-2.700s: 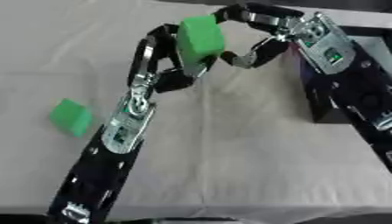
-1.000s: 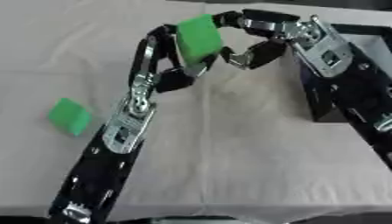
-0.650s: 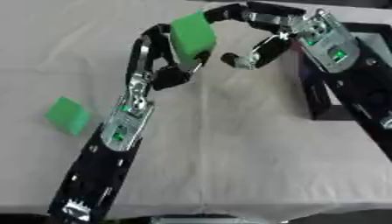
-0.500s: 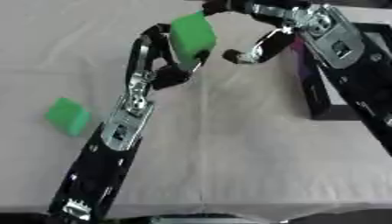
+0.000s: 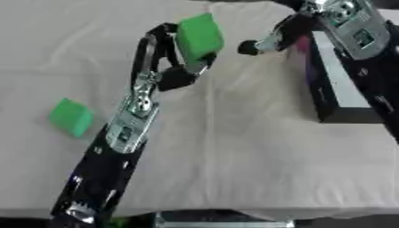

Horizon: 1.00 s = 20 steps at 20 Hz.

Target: Pick up the objects with one hand, pass them to the other hand, and then place them into the box on the other side of the table.

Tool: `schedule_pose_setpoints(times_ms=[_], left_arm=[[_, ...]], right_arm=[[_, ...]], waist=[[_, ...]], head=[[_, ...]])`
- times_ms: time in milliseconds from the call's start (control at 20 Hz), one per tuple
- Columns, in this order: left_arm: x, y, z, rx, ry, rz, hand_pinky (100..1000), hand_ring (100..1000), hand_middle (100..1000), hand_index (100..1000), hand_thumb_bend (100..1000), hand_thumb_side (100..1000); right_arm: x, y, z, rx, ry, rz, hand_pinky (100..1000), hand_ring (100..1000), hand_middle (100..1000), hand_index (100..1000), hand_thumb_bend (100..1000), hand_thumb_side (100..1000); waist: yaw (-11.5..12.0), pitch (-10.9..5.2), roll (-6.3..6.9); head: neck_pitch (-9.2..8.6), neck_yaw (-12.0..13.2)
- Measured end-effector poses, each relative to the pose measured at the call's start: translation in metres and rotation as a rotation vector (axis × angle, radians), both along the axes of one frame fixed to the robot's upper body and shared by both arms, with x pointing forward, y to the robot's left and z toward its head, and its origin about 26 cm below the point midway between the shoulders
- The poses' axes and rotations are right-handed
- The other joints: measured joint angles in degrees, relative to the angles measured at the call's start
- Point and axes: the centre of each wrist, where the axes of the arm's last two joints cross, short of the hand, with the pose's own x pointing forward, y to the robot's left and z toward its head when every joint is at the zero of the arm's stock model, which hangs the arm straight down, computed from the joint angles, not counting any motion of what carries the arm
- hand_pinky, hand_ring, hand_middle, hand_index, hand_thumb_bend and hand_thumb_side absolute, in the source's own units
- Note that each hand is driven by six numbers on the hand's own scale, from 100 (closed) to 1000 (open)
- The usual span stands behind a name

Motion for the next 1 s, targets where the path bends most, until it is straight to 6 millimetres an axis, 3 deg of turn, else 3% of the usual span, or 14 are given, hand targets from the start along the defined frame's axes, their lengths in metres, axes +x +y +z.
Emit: schedule_pose_setpoints(times_ms=[450, 750, 1000], left_arm=[[-0.0015, -0.0012, 0.0028, 0.036, -0.033, 0.026, 337, 215, 149, 356, 100, 104], [-0.003, -0.0029, 0.0044, 0.047, -0.035, 0.053, 329, 207, 141, 350, 100, 100], [-0.0046, -0.0052, 0.0052, 0.06, -0.019, 0.084, 320, 197, 130, 341, 100, 100]], right_arm=[[-0.0001, 0.0033, -0.0017, -0.038, -0.032, -0.012, 1000, 955, 889, 1000, 458, 491], [0.0001, 0.0064, -0.0031, -0.055, -0.067, -0.017, 1000, 951, 882, 1000, 440, 569], [0.0002, 0.0076, -0.0037, -0.065, -0.117, -0.016, 1000, 950, 879, 1000, 457, 547]], waist=[[0.34, 0.0, -0.25], [0.38, 0.0, -0.24], [0.38, -0.01, -0.16]], head=[[-0.51, -0.1], [-1.22, -0.41], [-1.26, -0.66]])
